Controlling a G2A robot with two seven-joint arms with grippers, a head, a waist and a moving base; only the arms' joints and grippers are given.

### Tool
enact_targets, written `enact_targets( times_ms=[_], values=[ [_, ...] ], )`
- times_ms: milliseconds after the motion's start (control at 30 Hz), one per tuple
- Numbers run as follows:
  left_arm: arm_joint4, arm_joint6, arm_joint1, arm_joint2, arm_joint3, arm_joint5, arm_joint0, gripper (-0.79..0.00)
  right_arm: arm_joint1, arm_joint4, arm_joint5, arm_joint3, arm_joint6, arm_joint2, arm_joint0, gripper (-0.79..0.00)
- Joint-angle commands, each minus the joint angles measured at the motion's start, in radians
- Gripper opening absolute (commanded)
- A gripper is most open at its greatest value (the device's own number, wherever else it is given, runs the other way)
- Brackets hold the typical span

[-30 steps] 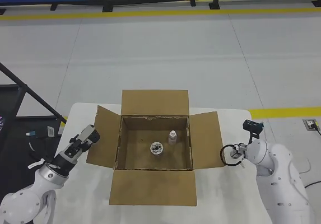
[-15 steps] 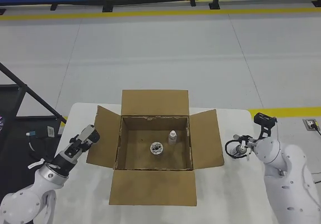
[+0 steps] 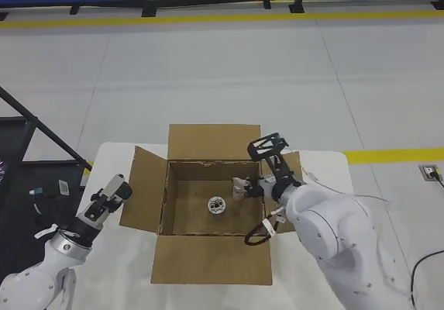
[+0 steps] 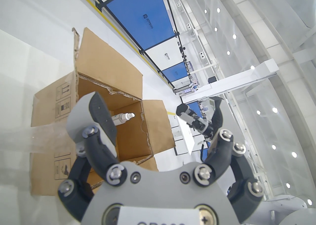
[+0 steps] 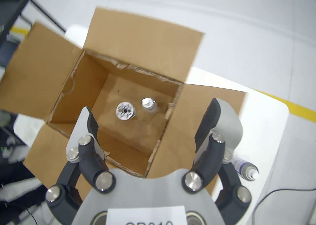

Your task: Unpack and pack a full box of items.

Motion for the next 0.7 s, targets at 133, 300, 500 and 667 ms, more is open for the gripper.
enact_targets(
  times_ms=[133,300,500,667],
  values=[
    [0.000,-0.001,0.000,0.000,0.000,0.000,-0.001,0.000,-0.076,0.013,0.067,0.378,0.095,-0.244,0.230,0.000],
    [0.000,-0.001,0.000,0.000,0.000,0.000,-0.001,0.000,-0.121,0.120,0.049,0.585,0.042,-0.286,0.303,0.000],
    [0.000,-0.001,0.000,0.000,0.000,0.000,-0.001,0.000,-0.158,0.184,0.056,0.805,-0.028,-0.297,0.360,0.000],
    [0.000,-0.001,0.000,0.000,0.000,0.000,-0.001,0.000,-0.179,0.234,0.016,0.909,-0.081,-0.298,0.380,-0.277]
  ],
)
